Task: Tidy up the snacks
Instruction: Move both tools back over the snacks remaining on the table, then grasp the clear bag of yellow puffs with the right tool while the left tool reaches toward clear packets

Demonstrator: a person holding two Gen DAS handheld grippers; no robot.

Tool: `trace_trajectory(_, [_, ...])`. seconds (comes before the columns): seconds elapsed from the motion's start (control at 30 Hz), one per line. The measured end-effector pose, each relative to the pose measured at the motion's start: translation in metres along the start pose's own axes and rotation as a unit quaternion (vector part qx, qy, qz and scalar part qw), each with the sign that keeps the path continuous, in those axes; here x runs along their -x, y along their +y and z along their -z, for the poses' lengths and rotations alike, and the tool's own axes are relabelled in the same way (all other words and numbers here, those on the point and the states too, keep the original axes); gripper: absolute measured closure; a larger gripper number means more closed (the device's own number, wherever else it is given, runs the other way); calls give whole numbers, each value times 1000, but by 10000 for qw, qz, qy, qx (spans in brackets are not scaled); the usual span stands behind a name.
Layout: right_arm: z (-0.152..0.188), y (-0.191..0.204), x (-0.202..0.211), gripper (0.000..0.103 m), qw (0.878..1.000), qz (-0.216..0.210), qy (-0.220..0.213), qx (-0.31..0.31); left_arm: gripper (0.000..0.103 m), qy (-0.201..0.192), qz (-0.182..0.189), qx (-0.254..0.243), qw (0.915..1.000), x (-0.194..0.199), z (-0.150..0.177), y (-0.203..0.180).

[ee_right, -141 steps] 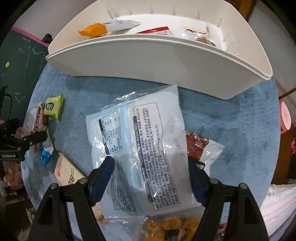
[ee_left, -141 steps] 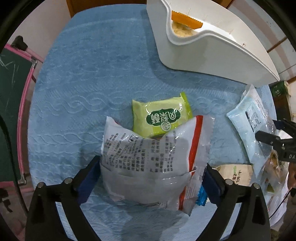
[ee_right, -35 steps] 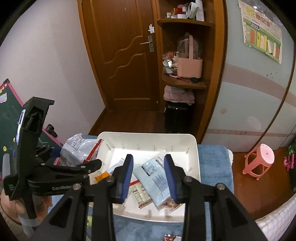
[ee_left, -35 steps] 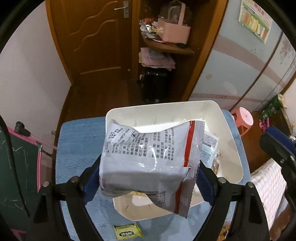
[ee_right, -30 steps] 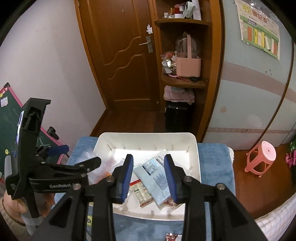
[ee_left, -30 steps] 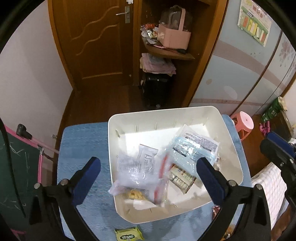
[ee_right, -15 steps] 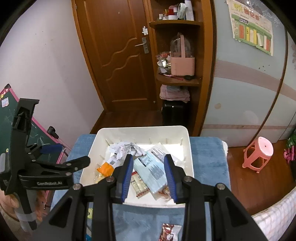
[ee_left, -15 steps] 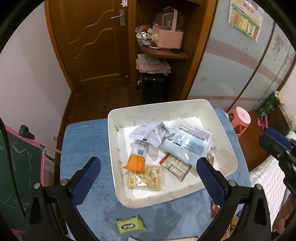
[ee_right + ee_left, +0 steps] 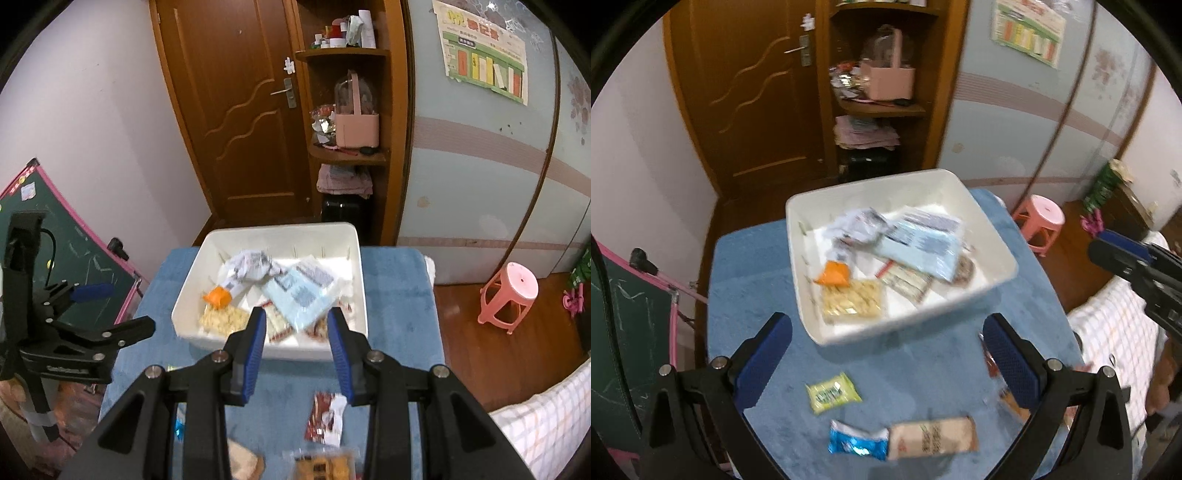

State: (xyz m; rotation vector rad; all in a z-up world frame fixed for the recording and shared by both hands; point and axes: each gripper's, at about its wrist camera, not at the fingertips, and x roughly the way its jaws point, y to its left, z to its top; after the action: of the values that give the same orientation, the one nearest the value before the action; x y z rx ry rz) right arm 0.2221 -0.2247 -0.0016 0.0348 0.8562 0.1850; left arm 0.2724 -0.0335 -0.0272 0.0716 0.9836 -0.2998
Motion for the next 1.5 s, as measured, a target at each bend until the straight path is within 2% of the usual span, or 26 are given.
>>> trace_trajectory(0.27, [67,-17,15,68,9996,48,286,-14,0,-28,542,-277,9981,20,53,-35])
trace_trajectory(0.43, [109,-38,28,68,9988,134,362,-312,0,124,866,-625,9942,10,83,-64])
trace_trajectory(0.6, [163,-55,46,68,9972,333,304,-591,0,294,1007,-1230,9868,-12,123,-105])
trace_trajectory(0.7, [202,-64,55,68,9955,431,248,-809,0,369,1059,-1684,9793,-27,150,-134])
trace_trajectory(0.9, [264,-65,55,68,9918,527,369,-1106,0,509,1042,-2251,9674,-53,180,-171])
trace_trajectory(1.0, [280,-62,51,68,9915,669,338,-1061,0,475,944,-2425,9644,-65,192,-184])
trace_trajectory(1.07, [285,-59,50,68,9911,860,283,-979,0,525,926,-2424,9643,-72,195,-186])
trace_trajectory(1.23, [292,-57,39,68,9912,997,276,-820,0,625,829,-2393,9654,-89,196,-193])
trace_trajectory(1.5, [303,-35,39,68,9883,1450,-306,-349,0,692,701,-2379,9663,-111,186,-191])
